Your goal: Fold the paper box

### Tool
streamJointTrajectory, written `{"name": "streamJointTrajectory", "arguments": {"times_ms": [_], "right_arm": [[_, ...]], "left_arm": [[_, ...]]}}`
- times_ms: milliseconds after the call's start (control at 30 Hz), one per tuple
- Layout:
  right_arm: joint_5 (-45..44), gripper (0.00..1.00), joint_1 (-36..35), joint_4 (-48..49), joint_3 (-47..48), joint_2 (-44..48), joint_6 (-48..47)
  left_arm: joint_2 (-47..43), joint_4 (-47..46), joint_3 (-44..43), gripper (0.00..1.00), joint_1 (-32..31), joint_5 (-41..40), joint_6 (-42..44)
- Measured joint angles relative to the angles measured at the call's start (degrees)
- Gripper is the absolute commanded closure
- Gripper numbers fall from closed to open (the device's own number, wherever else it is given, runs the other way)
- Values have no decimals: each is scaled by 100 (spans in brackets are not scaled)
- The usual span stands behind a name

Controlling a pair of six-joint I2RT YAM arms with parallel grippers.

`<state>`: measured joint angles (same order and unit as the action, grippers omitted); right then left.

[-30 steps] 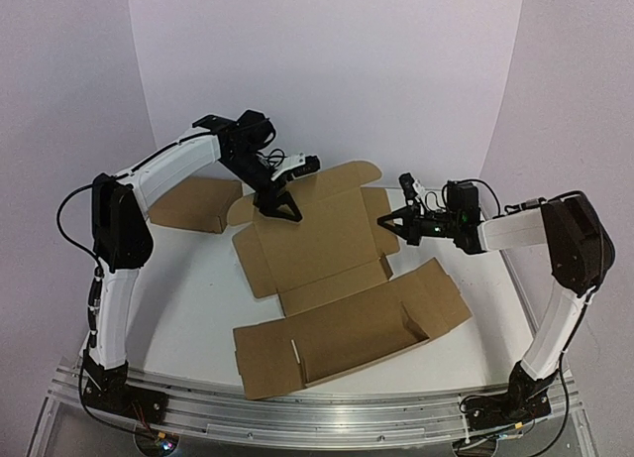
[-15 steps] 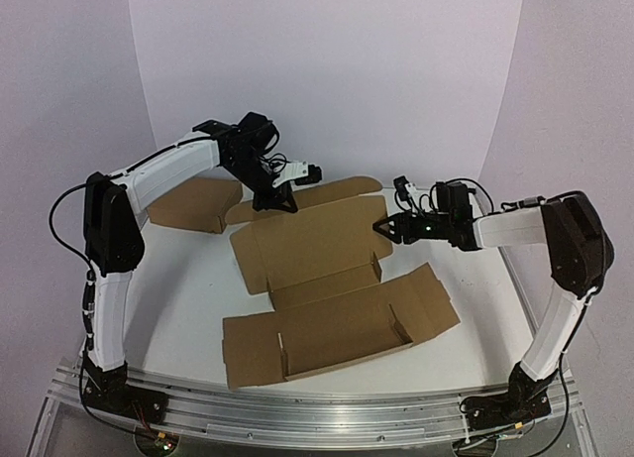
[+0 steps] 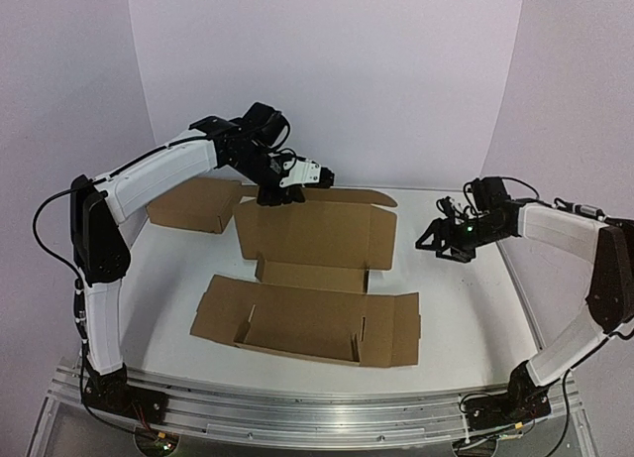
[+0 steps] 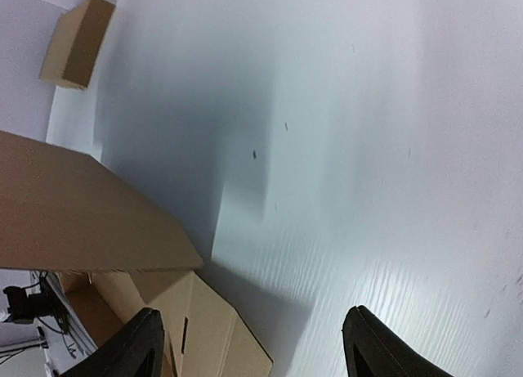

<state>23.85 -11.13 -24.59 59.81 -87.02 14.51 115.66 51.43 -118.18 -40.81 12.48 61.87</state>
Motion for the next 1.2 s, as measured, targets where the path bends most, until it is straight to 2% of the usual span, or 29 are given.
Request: {"name": "streamJointTrajectory", "arguments": {"times_ms": [167,300,433,567,700,833,1067,1200], "right_arm": [[420,23,-61,-359,-896,205,428],[736,24,-169,-499,-1496,861,927],[814,25,-440,134,-2230,1581,1638],[546,26,-929,715,-2851,1554,2254],[153,40,-1243,1016,-2893,1267,2470],[-210,59,-1289,1240,-2860,994,2601],[-635,71,-1377,1482,-2818,595,2954],[-977,74,-1445,1616,-2779,476,3239]], "left_arm": [[0,170,-289,100,-67,-169,-162],[0,276,-290,100,-77,-337,-288],[21,382,-382,100,-91,-390,-427],[197,691,-917,100,-117,-313,-648],[308,1203,-1392,100,-171,26,-950],[306,1757,-1455,100,-230,464,-1231],[306,2411,-1457,100,-239,1369,-1574],[321,2726,-1454,100,-238,1970,-1873]]}}
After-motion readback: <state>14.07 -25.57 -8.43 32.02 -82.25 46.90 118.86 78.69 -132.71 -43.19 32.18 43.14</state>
